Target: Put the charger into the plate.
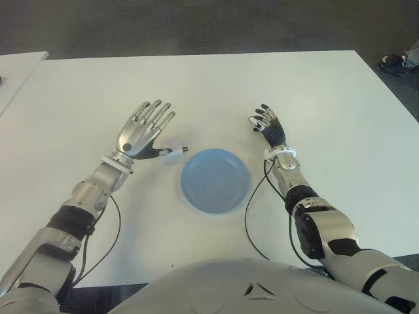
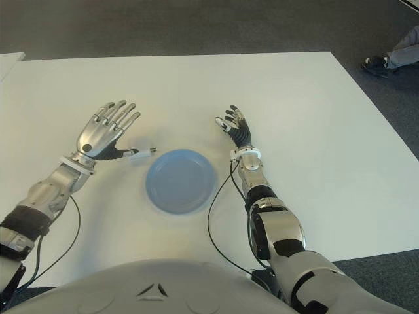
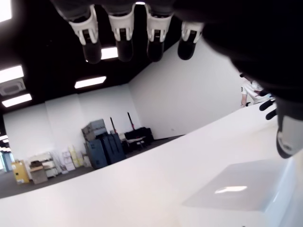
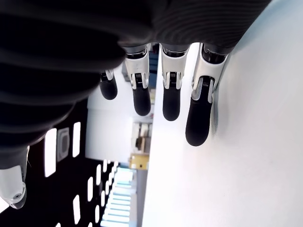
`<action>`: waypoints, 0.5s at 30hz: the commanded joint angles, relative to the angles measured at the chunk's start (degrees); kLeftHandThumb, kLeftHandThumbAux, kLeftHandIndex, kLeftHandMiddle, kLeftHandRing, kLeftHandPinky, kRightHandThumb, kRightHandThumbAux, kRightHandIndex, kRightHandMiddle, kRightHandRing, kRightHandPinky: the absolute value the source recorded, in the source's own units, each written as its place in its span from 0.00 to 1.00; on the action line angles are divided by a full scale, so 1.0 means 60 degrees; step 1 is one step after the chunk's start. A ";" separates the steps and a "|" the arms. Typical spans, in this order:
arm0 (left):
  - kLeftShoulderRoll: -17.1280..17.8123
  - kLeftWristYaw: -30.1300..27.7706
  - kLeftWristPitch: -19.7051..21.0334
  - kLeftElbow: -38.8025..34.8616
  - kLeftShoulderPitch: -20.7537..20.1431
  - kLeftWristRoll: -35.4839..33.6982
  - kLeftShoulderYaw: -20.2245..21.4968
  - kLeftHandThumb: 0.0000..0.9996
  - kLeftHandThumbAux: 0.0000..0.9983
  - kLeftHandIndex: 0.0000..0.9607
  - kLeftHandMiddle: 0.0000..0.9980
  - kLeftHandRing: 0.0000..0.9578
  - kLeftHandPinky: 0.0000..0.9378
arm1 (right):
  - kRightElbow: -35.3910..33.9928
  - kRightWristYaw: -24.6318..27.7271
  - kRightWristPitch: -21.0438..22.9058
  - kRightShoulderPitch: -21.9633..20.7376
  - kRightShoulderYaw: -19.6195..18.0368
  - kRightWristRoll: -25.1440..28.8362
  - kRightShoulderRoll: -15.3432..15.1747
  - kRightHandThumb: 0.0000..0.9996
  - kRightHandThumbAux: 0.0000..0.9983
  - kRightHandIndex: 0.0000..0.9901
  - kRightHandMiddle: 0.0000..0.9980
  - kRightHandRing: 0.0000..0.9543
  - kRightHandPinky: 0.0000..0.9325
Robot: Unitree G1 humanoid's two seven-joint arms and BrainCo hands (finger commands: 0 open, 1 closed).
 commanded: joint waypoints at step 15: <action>-0.0566 0.0439 0.0556 0.1734 -0.0894 -0.0114 -0.0887 0.08 0.41 0.00 0.00 0.00 0.00 | 0.0677 -0.0123 0.0878 0.0975 -0.0041 -0.0134 0.0283 0.03 0.56 0.00 0.17 0.19 0.13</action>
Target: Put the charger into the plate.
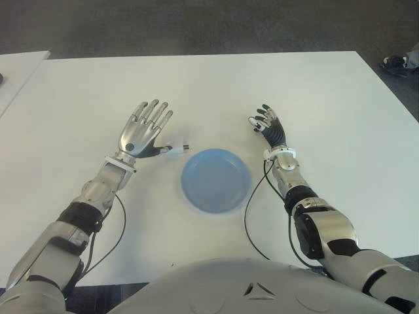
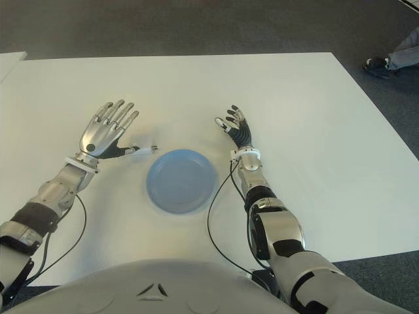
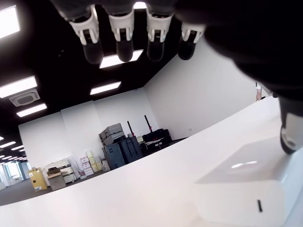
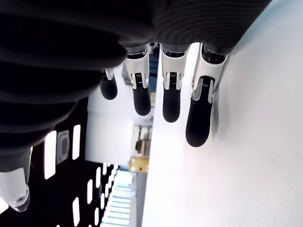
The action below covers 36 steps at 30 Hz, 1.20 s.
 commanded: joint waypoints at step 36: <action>-0.0117 -0.2756 -0.2378 0.1976 -0.0491 -0.2451 -0.0788 0.09 0.33 0.00 0.00 0.00 0.00 | 0.0655 0.0235 0.0770 0.0981 0.0009 -0.0112 0.0190 0.04 0.53 0.00 0.16 0.20 0.15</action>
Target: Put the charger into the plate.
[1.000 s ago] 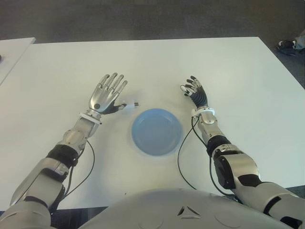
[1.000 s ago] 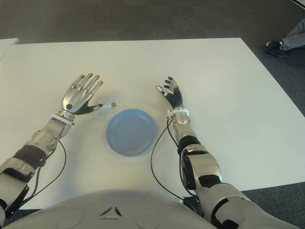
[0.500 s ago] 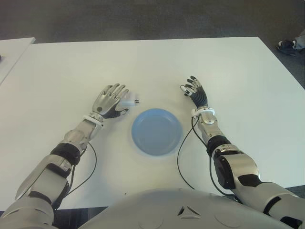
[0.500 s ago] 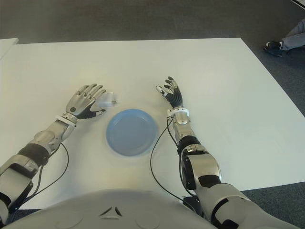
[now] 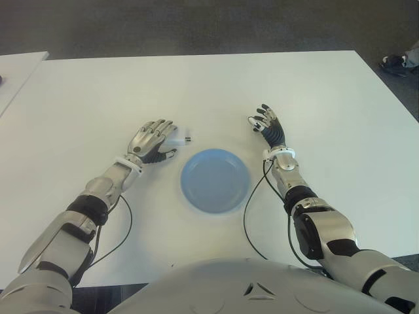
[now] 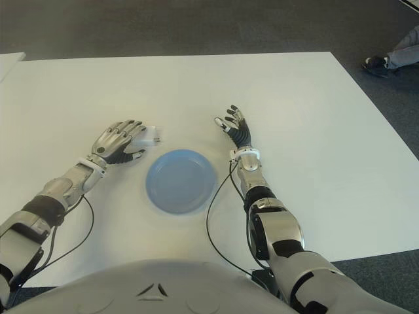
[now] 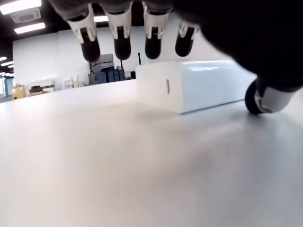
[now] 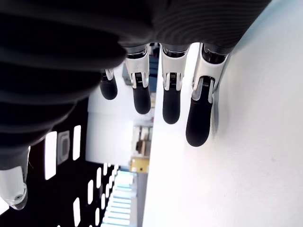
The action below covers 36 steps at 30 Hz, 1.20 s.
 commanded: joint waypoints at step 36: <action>-0.0056 -0.0746 -0.0995 0.1188 -0.0632 -0.0790 -0.0097 0.11 0.36 0.00 0.00 0.00 0.00 | 0.0724 -0.0013 0.0656 0.0958 0.0072 -0.0185 0.0230 0.06 0.52 0.00 0.17 0.22 0.15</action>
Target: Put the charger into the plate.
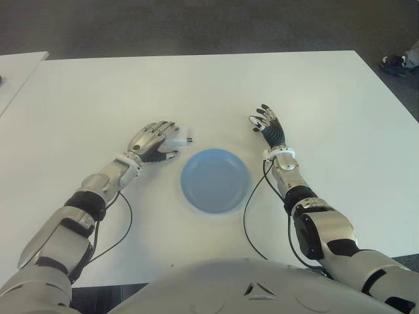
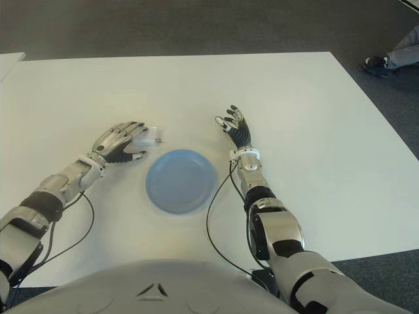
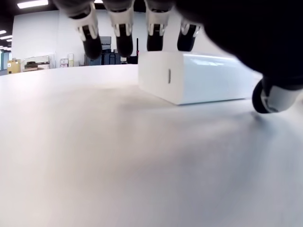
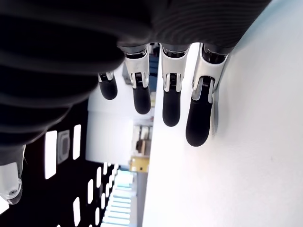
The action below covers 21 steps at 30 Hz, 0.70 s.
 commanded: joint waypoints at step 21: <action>-0.0566 0.1805 0.0104 0.1905 -0.1444 0.0956 -0.0893 0.15 0.31 0.00 0.00 0.00 0.00 | 0.0776 -0.0156 0.0537 0.0954 0.0117 -0.0290 0.0280 0.09 0.53 0.00 0.18 0.24 0.17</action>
